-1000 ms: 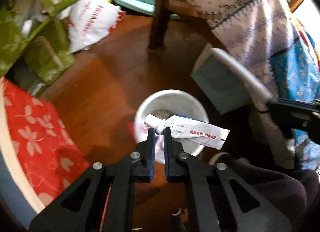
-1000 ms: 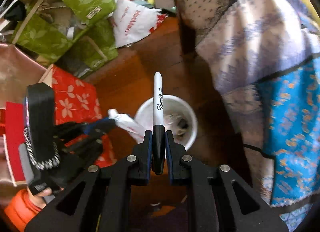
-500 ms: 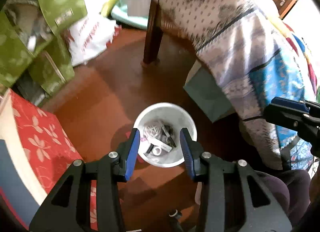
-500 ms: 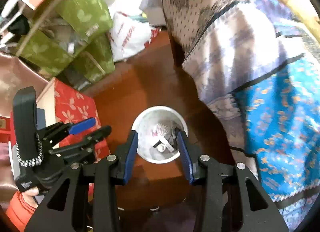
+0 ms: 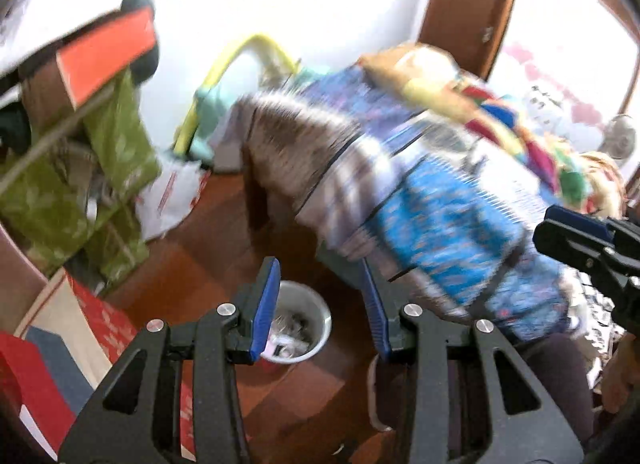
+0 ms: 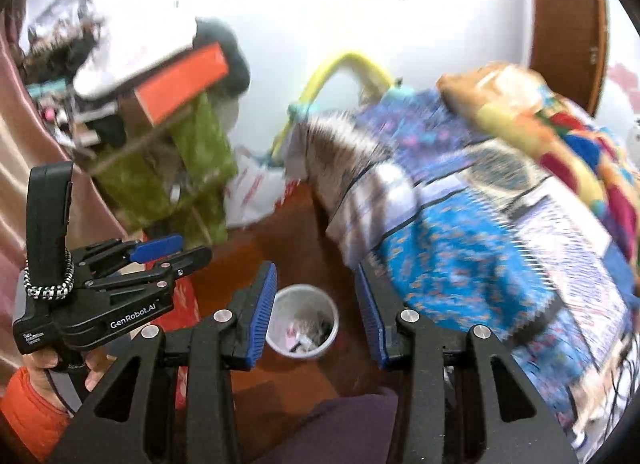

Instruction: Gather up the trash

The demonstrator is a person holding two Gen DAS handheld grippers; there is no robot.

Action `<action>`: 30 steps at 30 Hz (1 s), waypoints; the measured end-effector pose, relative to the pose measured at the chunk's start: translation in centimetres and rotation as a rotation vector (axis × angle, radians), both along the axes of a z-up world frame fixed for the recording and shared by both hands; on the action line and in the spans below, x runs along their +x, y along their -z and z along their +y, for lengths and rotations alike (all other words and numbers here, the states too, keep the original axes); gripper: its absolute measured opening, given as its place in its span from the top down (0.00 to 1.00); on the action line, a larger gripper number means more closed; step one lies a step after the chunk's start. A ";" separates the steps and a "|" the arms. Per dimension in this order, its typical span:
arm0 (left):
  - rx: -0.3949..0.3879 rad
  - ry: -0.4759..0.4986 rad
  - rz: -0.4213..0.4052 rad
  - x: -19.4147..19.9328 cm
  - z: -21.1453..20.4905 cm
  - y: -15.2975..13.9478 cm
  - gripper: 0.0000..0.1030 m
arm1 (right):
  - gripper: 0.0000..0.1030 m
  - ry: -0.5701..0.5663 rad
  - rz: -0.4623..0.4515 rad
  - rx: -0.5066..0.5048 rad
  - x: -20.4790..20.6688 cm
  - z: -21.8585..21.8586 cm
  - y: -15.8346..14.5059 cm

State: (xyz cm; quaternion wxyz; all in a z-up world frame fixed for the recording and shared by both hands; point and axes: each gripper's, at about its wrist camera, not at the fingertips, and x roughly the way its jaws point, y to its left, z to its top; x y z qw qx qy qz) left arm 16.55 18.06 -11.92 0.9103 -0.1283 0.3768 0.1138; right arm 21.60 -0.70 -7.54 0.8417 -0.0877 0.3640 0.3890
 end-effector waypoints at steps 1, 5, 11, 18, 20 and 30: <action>0.007 0.014 -0.031 -0.7 -0.9 -1.4 0.60 | 0.64 0.018 -0.023 0.012 -0.7 -0.7 -0.8; 0.014 0.074 -0.147 -3.6 -4.4 -6.0 0.60 | 0.64 0.122 -0.120 0.109 -4.2 -5.8 -4.6; 0.075 0.157 -0.322 -8.8 -9.4 -11.5 0.57 | 0.62 0.267 -0.278 0.207 -9.3 -11.1 -8.5; 0.079 0.207 -0.435 -13.9 -12.8 -14.0 0.47 | 0.58 0.438 -0.434 0.186 -14.8 -13.7 -10.1; 0.071 0.207 -0.449 -15.0 -13.2 -14.1 0.33 | 0.39 0.457 -0.433 0.197 -15.7 -14.0 -10.2; 0.111 0.193 -0.471 -17.6 -13.6 -14.2 0.10 | 0.00 0.582 -0.471 0.252 -19.3 -15.8 -9.9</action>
